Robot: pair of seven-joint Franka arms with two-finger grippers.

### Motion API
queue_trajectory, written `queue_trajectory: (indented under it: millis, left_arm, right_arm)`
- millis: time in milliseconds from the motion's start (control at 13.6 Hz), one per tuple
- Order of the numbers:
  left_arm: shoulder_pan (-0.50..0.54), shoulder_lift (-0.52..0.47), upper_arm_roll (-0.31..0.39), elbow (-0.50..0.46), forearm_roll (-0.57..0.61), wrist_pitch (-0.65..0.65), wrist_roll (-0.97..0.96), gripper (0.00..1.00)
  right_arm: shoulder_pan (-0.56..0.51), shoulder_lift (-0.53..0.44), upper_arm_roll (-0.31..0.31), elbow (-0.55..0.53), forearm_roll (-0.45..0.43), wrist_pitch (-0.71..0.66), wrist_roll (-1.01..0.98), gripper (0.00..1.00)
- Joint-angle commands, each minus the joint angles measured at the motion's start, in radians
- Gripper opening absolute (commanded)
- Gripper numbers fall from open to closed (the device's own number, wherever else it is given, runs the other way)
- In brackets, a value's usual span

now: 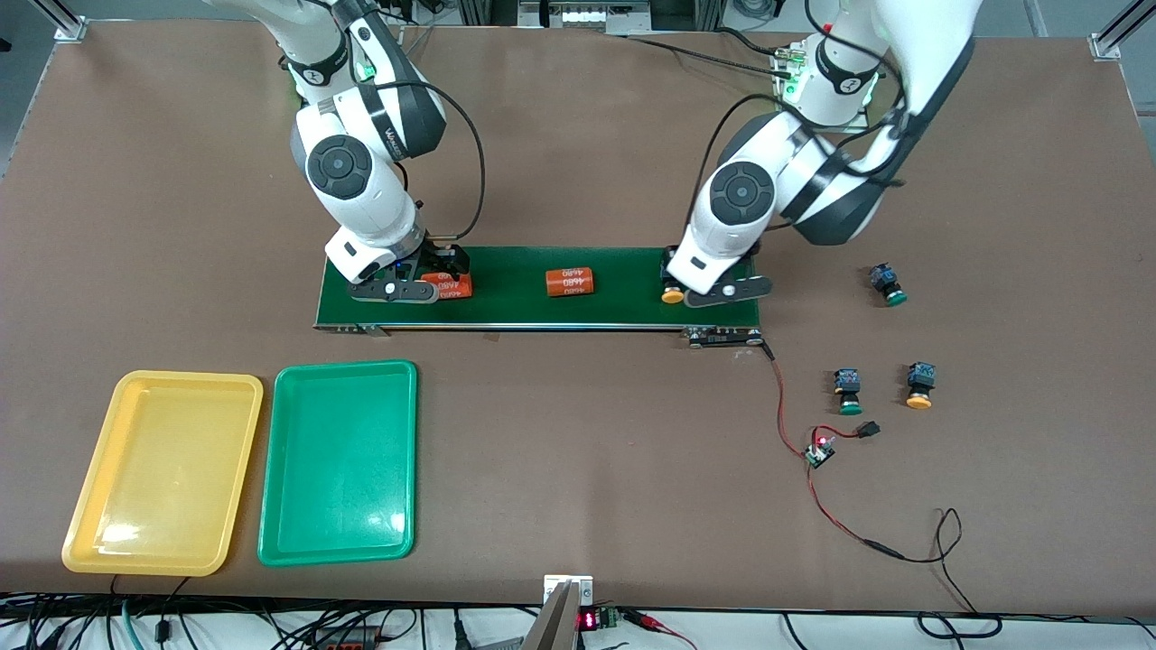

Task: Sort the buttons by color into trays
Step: 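Grasp another yellow button with the left gripper while the right gripper moves over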

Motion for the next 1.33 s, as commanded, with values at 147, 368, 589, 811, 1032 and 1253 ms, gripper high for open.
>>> queue_trajectory:
  millis: [147,368,589,811,1032,1253]
  left_arm:
    - [0.032,0.005,0.101,0.076,0.022,-0.139,0.127,1.0]
    - [0.07,0.011,0.244,0.076,0.028,-0.1,0.427,1.0]
    - [0.1,0.046,0.417,0.074,0.039,0.081,0.803,1.0]
    - [0.098,0.112,0.583,0.074,0.025,0.282,1.067,1.0]
    - [0.107,0.189,0.626,0.074,0.022,0.46,1.177,1.0]
    - [0.107,0.246,0.632,0.073,-0.009,0.583,1.178,1.0]
  right_arm:
    - [0.004,0.002,-0.004,0.008,0.009,0.003,0.018,1.0]
    - [0.003,-0.004,-0.005,0.008,0.009,0.0,0.018,1.0]
    - [0.001,-0.021,-0.008,0.004,0.009,-0.031,0.018,1.0]
    - [-0.002,-0.029,-0.011,0.008,0.009,-0.03,0.019,1.0]
    - [0.006,-0.029,-0.011,0.01,0.009,-0.022,0.019,1.0]
    - [0.056,-0.016,-0.007,0.011,0.015,-0.017,0.042,1.0]
